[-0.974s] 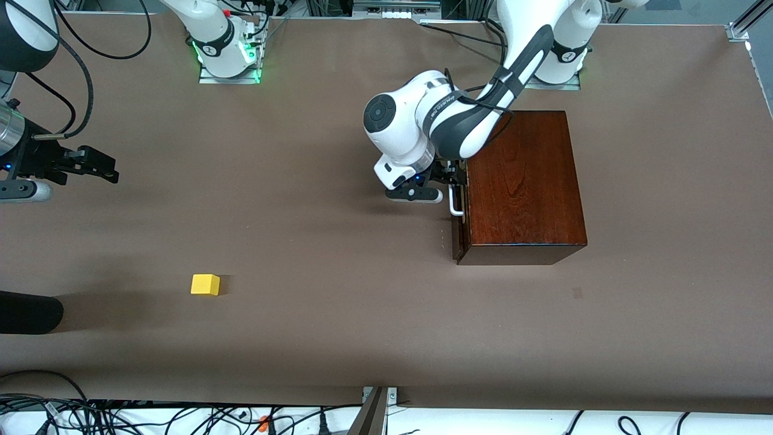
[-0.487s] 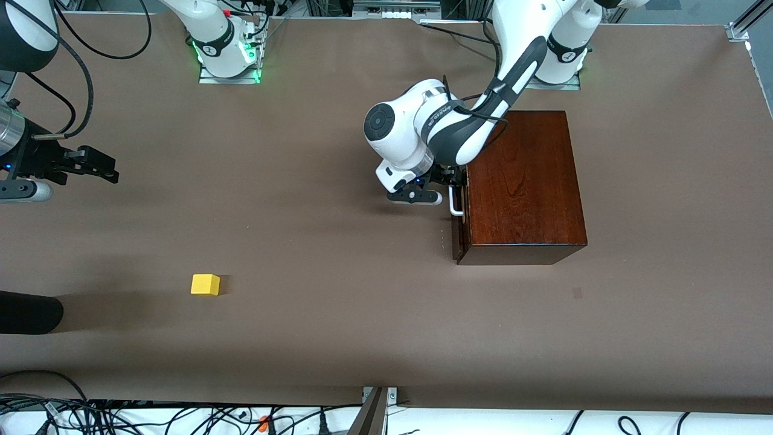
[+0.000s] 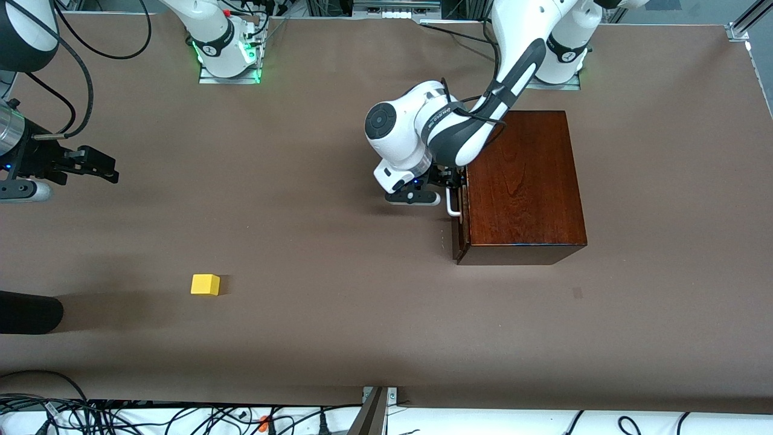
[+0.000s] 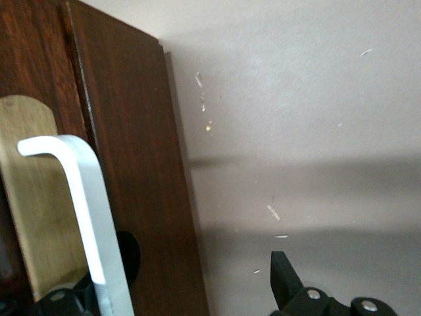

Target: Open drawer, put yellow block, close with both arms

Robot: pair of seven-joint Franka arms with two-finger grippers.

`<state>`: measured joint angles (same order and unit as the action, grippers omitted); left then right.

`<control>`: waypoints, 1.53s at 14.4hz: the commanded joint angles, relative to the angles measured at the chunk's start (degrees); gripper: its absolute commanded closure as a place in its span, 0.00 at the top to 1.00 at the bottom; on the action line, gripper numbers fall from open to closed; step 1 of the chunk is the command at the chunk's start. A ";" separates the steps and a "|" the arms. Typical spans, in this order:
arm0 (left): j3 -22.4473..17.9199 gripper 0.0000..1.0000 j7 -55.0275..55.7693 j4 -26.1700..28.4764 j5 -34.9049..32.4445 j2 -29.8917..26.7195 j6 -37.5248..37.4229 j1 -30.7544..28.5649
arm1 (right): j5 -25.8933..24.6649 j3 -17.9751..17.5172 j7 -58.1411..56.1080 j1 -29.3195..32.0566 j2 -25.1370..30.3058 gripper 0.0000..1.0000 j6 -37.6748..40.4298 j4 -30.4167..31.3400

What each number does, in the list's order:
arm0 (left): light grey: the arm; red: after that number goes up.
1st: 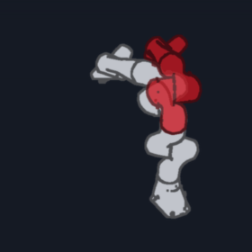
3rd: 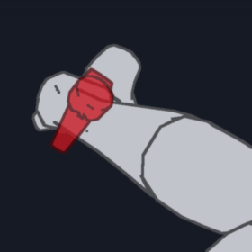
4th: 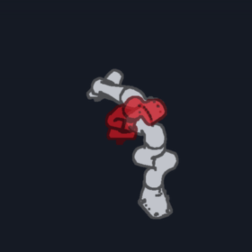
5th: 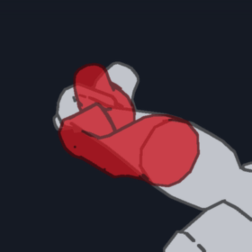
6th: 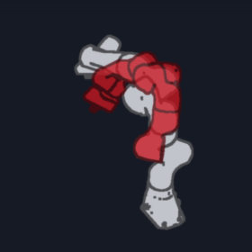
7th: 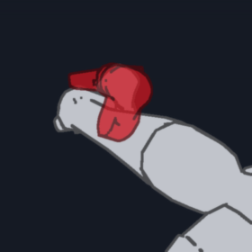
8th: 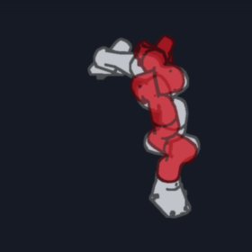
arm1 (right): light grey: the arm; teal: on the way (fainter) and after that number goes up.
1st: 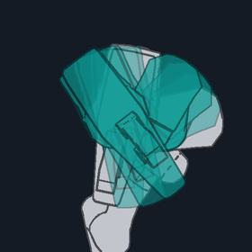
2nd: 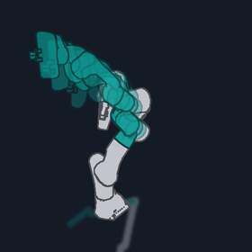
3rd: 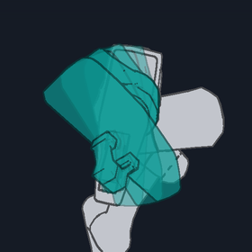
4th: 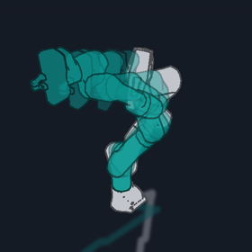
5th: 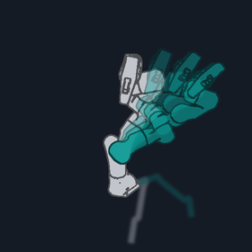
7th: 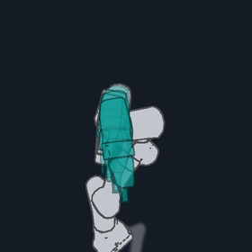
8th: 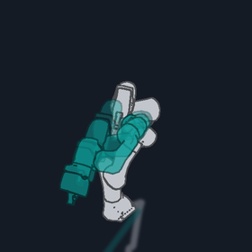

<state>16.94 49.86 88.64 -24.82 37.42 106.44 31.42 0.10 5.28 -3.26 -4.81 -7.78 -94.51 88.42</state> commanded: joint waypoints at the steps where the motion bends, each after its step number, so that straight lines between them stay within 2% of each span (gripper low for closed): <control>1: 0.02 1.00 1.73 -0.14 -0.67 0.46 5.26 1.54 | -0.89 0.00 0.10 -0.02 0.66 1.00 0.38 -0.09; 9: 0.02 1.00 3.49 -1.01 2.76 1.78 13.79 2.24 | -0.89 0.09 0.10 -0.02 0.57 1.00 0.47 -0.09; 17: 0.02 1.00 3.49 -5.49 6.80 4.24 14.15 4.52 | -0.89 0.09 0.10 -0.02 0.57 1.00 0.38 -0.09; 22: 0.02 1.00 3.58 -6.02 6.89 5.03 14.94 5.41 | -0.89 0.09 0.10 -0.02 0.48 1.00 0.03 -0.01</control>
<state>16.40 53.33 85.82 -21.36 38.77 116.96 35.31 0.09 5.35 -3.26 -4.80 -7.77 -94.51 88.42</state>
